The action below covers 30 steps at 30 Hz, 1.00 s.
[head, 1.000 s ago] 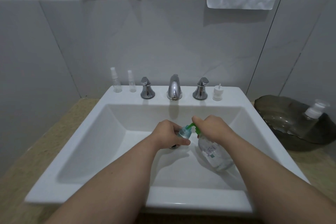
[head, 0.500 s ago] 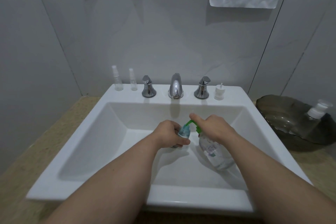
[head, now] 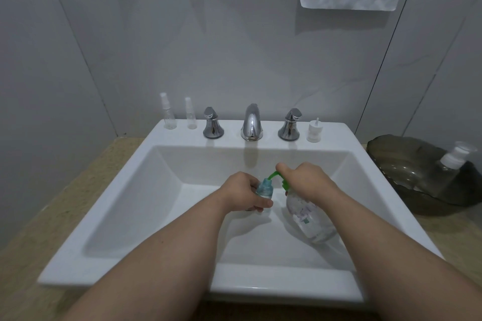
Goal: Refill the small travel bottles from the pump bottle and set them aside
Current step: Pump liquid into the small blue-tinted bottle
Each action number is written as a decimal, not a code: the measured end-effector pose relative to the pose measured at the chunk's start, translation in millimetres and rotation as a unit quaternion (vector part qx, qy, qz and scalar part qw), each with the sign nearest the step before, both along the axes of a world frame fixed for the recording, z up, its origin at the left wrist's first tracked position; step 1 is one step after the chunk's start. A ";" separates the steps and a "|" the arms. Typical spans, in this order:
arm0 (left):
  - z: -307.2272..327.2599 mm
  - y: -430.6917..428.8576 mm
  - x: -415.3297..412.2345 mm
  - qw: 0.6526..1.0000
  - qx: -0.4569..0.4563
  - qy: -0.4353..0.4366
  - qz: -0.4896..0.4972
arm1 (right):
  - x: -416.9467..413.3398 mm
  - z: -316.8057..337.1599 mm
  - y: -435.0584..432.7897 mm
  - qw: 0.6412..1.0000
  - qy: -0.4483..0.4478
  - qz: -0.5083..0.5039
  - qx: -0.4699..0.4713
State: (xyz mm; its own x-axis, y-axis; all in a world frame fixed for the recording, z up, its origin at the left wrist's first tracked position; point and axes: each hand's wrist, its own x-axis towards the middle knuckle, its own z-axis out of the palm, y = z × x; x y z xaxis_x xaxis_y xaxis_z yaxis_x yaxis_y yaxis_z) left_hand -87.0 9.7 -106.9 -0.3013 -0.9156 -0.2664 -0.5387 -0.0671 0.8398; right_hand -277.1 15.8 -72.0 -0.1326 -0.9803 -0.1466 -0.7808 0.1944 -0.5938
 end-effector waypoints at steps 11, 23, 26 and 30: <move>3.0 1.5 -0.2 1.000 0.003 0.004 -0.008 | -0.9 0.2 0.5 1.000 0.009 -0.006 -0.005; 0.9 1.3 1.5 1.000 0.005 0.004 -0.020 | -0.1 1.5 1.9 1.000 0.009 -0.002 -0.004; 1.5 2.0 1.5 1.000 0.003 0.000 -0.022 | 0.0 1.7 1.8 1.000 0.013 -0.002 -0.007; 1.2 1.3 1.6 1.000 -0.001 -0.005 -0.020 | 0.2 2.9 2.8 1.000 0.024 -0.007 -0.008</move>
State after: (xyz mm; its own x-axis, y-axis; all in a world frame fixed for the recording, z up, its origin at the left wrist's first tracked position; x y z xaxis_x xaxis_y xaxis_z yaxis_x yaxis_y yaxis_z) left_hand -85.4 11.0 -105.7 -0.3357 -0.9033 -0.2671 -0.5491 -0.0427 0.8347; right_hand -276.9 18.6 -69.1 -0.1520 -0.9806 -0.1241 -0.8059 0.1957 -0.5588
